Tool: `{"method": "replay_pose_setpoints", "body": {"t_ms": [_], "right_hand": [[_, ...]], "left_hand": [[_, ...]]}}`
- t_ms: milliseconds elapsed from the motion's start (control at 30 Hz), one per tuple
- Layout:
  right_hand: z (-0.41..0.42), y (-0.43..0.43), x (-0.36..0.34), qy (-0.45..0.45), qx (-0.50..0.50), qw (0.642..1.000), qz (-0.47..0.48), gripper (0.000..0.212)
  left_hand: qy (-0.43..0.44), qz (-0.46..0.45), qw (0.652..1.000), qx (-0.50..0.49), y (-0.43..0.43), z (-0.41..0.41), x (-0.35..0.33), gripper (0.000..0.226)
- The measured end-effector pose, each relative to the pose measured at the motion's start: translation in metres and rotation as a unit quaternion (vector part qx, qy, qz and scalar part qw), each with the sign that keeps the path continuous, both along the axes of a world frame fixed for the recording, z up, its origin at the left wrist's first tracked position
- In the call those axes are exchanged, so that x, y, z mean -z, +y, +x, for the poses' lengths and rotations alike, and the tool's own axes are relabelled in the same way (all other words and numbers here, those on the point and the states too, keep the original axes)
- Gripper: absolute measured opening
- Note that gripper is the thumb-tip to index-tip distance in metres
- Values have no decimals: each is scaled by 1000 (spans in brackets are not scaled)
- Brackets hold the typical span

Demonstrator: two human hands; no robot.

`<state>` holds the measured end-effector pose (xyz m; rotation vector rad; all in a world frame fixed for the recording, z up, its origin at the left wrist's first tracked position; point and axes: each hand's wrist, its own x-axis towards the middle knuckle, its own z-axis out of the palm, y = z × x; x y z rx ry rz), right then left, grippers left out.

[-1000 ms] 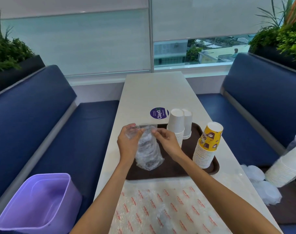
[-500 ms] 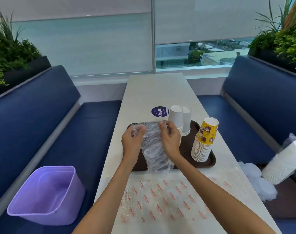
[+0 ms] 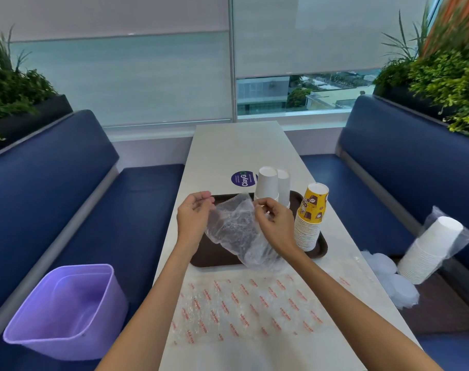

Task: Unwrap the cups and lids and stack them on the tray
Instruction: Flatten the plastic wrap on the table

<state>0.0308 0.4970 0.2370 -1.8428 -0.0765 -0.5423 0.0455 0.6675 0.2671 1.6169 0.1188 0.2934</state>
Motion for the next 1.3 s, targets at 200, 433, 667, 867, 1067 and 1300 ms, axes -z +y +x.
{"method": "replay_pose_setpoints", "body": {"t_ms": [200, 433, 667, 867, 1067, 1300], "right_hand": [[-7, -6, -2, -19, -24, 998, -59, 11], [-9, -15, 1, 28, -4, 993, -112, 38], [-12, -23, -3, 4, 21, 984, -174, 34], [-5, -24, -12, 13, 48, 991, -126, 33], [-3, -27, -12, 42, 44, 981, -184, 33], [-9, -24, -10, 51, 40, 974, -219, 32]], "left_hand": [[-1, 233, 960, 152, -17, -6, -11, 38], [-82, 197, 971, 106, -28, -8, -7, 22], [-126, 167, 977, -37, -8, 12, -29, 19], [-70, 169, 983, -25, 4, 12, -18, 39], [-98, 218, 970, -42, 17, 8, -11, 49], [-104, 207, 963, -134, 28, 12, -10, 42]]}}
